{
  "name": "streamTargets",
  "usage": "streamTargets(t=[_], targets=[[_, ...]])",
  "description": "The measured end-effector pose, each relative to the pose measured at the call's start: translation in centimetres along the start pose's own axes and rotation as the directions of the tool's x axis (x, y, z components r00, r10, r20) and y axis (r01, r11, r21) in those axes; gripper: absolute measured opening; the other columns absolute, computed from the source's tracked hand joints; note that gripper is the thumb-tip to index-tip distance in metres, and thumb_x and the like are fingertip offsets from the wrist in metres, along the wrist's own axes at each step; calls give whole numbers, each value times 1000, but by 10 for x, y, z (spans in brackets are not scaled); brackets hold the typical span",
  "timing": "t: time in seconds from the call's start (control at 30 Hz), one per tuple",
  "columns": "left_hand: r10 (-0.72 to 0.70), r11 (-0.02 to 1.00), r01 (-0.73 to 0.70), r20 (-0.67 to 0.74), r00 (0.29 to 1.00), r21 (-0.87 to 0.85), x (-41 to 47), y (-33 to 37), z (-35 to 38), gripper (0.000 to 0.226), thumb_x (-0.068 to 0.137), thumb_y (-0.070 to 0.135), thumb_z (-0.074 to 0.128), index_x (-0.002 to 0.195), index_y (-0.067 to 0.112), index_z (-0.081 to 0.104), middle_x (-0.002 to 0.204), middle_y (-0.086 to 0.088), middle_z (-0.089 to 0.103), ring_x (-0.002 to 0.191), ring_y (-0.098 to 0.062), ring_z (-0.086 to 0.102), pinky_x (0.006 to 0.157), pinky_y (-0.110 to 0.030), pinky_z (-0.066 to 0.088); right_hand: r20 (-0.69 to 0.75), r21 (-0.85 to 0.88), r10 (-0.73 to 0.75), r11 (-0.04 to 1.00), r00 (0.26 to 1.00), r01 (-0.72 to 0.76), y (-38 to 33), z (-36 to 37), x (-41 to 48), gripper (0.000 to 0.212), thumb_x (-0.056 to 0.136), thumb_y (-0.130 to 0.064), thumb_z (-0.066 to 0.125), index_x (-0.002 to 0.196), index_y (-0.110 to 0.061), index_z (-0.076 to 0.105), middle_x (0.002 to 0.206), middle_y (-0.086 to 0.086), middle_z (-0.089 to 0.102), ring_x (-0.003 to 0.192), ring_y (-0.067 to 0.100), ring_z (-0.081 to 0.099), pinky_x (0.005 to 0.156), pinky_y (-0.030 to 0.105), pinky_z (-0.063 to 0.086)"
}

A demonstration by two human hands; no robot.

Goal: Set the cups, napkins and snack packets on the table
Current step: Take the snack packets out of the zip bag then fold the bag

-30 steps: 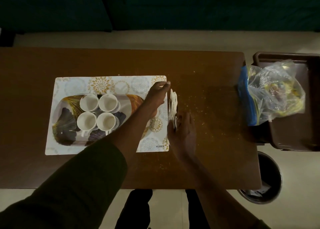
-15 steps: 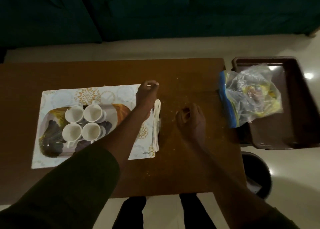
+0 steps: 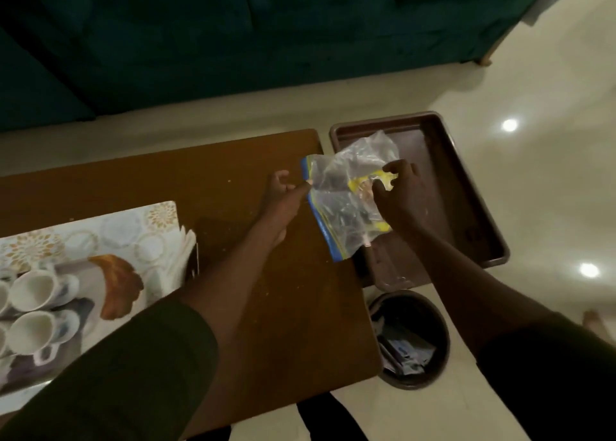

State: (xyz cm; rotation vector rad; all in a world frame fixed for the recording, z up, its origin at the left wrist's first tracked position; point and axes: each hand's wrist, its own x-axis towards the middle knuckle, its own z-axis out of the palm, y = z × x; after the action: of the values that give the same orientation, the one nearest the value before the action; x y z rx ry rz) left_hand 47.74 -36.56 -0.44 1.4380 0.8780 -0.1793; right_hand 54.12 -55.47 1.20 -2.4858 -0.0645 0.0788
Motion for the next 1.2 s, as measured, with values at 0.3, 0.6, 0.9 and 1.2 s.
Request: streamTargets(t=[0.3,0.6,0.9,1.2], targets=[[-222,969,216,-35,974,-117,22,-22,60,98,78,38,76,152,22,14,158,-10,29,138,-33,40,108,-55,41,92,-123,209,973,974,-197,72,-17,16,55,83,-34,66,130,-11,48,137,11,44,128,30,42,99,38,39],[-317,947,320,83,945,-28,25,-28,70,60,86,34,67,138,12,46,138,-9,55,120,-24,52,94,-40,43,146,82,422,896,895,-436,97,-9,21,43,85,-22,66,124,-6,55,123,15,62,112,29,58,79,27,43],[-349,848,416,244,905,-330,12,-3,67,7,91,19,63,94,14,67,116,-9,67,97,-25,66,89,-45,54,-41,142,445,889,895,-435,82,-15,20,14,82,-4,51,90,-7,62,85,5,60,74,17,52,60,22,37],[113,889,-84,38,993,-449,-31,77,35,13,87,14,67,77,13,60,70,0,67,60,-10,63,58,-22,53,-287,334,209,937,935,-107,-7,-30,6,7,79,-10,53,82,-17,52,74,-5,54,67,7,51,57,10,40]])
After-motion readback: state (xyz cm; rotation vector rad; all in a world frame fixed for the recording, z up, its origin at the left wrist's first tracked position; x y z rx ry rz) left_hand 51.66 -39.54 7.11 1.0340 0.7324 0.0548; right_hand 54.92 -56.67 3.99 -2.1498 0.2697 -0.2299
